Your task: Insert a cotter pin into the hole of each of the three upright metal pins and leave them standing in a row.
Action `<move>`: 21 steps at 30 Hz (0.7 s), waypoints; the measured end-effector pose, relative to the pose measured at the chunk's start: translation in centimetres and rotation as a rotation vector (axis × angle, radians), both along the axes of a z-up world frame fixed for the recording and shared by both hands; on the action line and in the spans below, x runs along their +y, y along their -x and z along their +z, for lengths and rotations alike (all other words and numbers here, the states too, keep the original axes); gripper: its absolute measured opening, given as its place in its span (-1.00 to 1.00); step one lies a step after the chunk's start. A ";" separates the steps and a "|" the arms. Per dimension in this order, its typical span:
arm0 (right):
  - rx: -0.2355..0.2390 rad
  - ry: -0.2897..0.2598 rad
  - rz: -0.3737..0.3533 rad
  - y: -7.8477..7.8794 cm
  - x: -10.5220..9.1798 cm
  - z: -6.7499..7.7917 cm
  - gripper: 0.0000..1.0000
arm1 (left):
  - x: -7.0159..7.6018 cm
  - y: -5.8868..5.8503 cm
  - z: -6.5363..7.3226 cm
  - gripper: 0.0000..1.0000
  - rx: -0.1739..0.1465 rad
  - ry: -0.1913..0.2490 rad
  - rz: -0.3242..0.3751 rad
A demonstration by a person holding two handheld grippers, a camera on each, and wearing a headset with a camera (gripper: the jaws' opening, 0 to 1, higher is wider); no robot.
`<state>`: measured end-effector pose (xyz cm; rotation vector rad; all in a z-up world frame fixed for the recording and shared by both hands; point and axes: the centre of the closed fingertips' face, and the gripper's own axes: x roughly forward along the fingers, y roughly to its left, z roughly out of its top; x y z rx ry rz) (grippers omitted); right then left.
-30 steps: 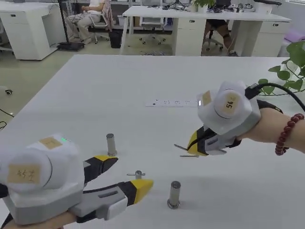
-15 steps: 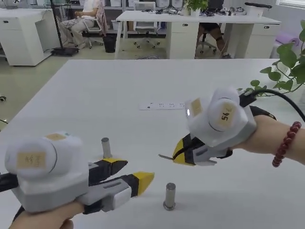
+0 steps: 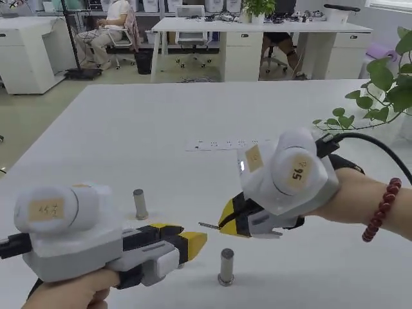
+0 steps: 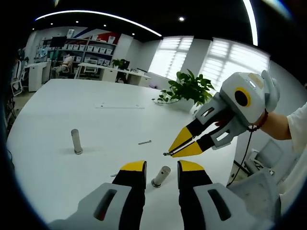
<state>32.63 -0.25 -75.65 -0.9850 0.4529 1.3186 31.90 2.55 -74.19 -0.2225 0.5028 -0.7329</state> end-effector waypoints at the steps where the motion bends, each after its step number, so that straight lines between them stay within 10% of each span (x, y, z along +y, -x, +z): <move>1: 0.000 -0.002 0.001 0.1 0.1 0.0 -0.93 | -0.1 0.0 0.0 -0.53 0.003 0.005 0.001; 21: -0.004 -0.025 0.032 1.2 1.1 0.3 -0.93 | -1.0 0.0 0.1 -0.91 0.068 0.106 0.010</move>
